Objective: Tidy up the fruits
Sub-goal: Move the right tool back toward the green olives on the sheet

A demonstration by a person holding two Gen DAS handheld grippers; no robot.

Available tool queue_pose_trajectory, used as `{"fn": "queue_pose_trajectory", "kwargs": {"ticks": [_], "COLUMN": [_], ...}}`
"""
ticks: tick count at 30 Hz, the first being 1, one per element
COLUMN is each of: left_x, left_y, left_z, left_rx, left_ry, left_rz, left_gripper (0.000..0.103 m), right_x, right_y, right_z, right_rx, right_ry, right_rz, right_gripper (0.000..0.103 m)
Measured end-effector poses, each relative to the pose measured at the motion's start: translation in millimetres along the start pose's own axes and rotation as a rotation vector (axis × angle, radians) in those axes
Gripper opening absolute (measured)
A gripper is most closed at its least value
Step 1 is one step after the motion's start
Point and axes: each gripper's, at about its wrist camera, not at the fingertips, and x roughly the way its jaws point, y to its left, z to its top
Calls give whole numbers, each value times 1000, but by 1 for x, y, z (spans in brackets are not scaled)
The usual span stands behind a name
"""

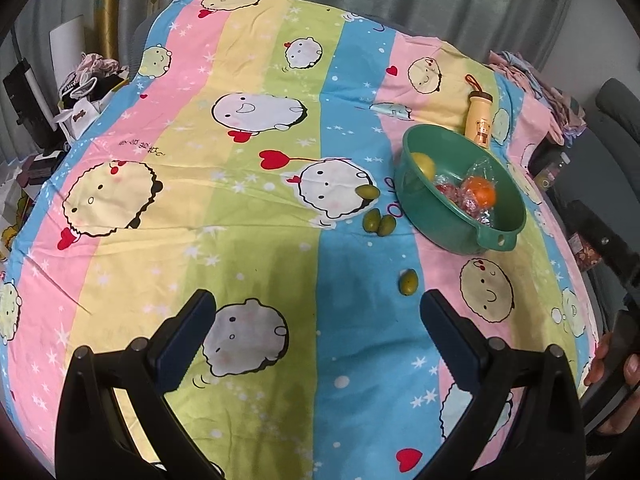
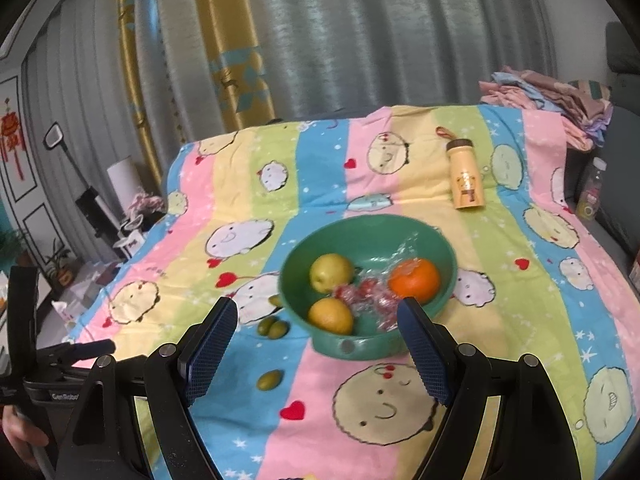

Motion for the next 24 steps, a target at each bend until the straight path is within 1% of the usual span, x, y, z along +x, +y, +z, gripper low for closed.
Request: {"fn": "queue_pose_trajectory", "kwargs": {"ticks": [4, 9, 13, 18, 21, 24], "left_x": [1, 2, 5, 11, 16, 25], "left_y": [5, 12, 16, 19, 22, 26], "left_z": [-2, -5, -6, -7, -9, -11], "left_rx": [-6, -29, -35, -30, -25, -31], "left_ry": [5, -2, -6, -7, -8, 0], "left_rz": [-15, -30, -51, -71, -82, -97], "left_gripper": [102, 102, 102, 102, 102, 102], "right_x": [2, 8, 18, 35, 48, 59], "right_y": [10, 21, 23, 23, 16, 10], "right_z": [-2, -8, -19, -46, -63, -72], "right_rx": [-17, -43, -22, 3, 26, 52], "right_ry": [16, 53, 111, 198, 253, 283], "right_rz": [8, 47, 123, 276, 284, 293], "right_gripper": [82, 82, 82, 82, 82, 81]}}
